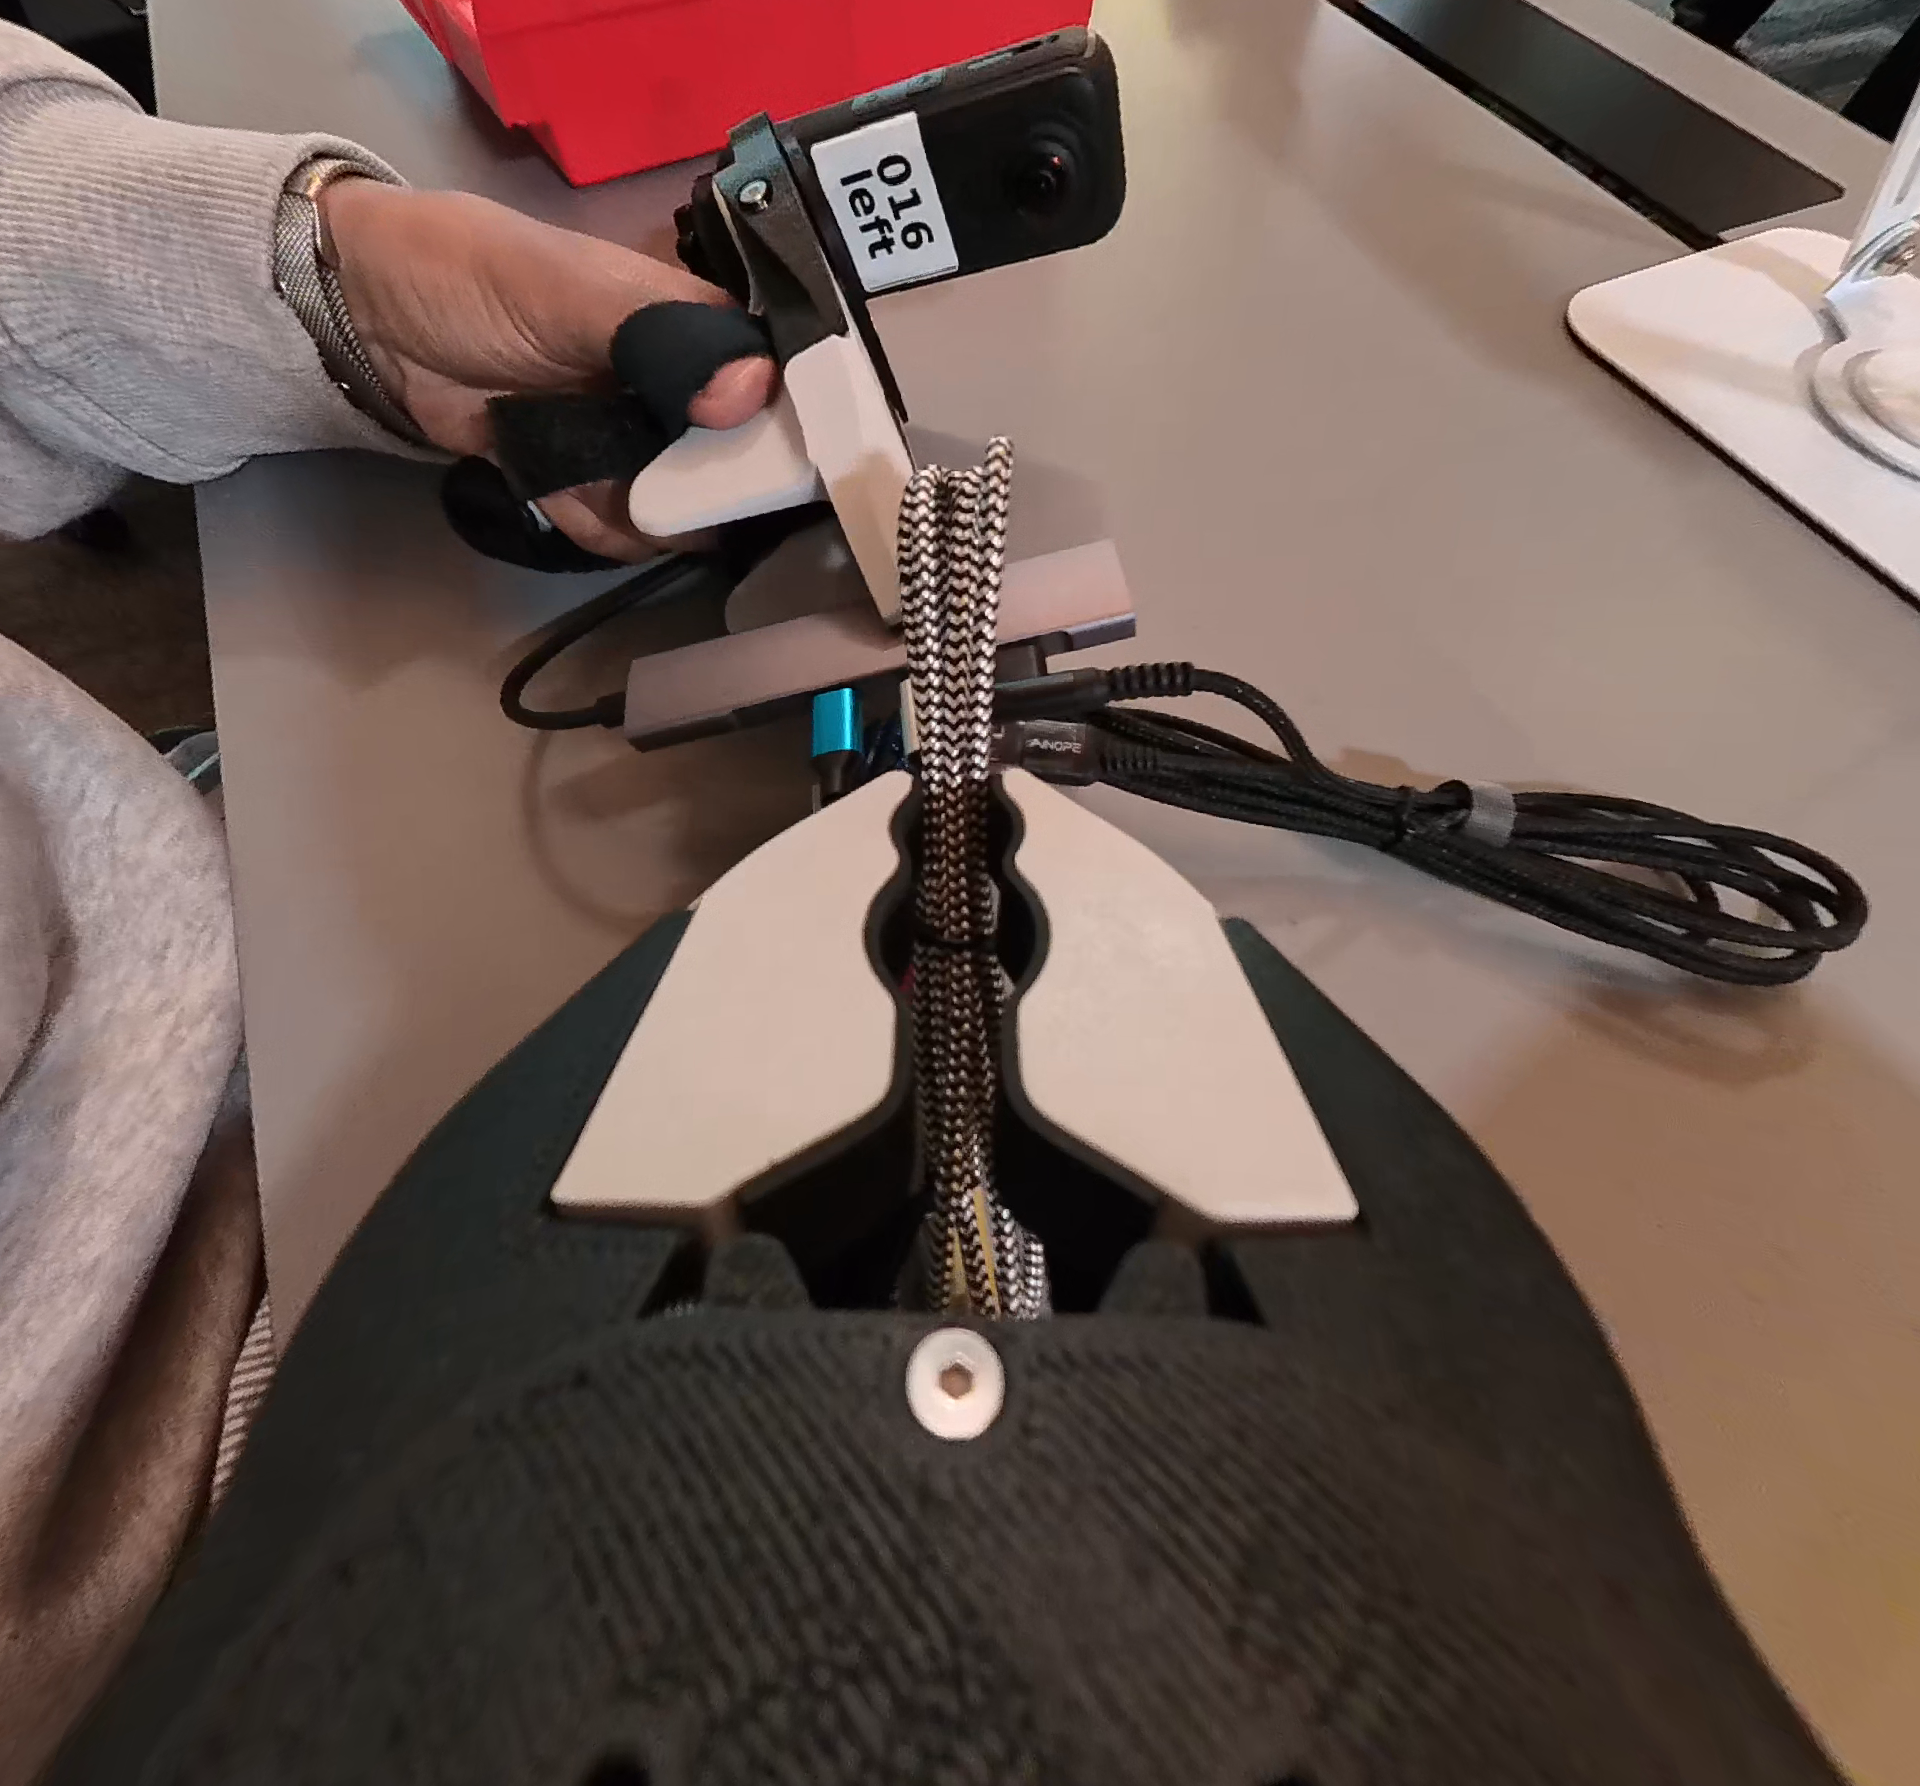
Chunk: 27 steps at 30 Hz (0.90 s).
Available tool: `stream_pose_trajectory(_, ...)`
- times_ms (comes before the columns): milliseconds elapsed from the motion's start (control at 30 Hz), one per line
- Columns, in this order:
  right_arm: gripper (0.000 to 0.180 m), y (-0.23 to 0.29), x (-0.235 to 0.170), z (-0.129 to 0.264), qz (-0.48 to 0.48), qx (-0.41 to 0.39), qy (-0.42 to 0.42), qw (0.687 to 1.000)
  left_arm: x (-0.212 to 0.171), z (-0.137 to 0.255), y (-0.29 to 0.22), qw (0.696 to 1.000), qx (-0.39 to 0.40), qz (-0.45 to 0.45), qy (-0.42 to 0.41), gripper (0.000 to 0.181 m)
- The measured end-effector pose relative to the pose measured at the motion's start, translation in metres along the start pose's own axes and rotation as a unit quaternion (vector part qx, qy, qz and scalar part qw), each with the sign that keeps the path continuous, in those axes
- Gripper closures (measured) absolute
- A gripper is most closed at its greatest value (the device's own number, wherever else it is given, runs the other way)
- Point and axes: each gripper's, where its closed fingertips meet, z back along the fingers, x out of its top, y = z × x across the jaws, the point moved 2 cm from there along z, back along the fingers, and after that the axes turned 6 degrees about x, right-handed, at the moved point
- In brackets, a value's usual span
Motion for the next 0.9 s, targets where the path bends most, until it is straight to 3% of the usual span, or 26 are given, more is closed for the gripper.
stream_pose_trajectory(900,0.17,0.0067,-0.0039,-0.0027,-0.002,0.026,-0.01,1.0,-0.0063,-0.0013,0.003,0.999,0.016,0.002,0.043,0.17)
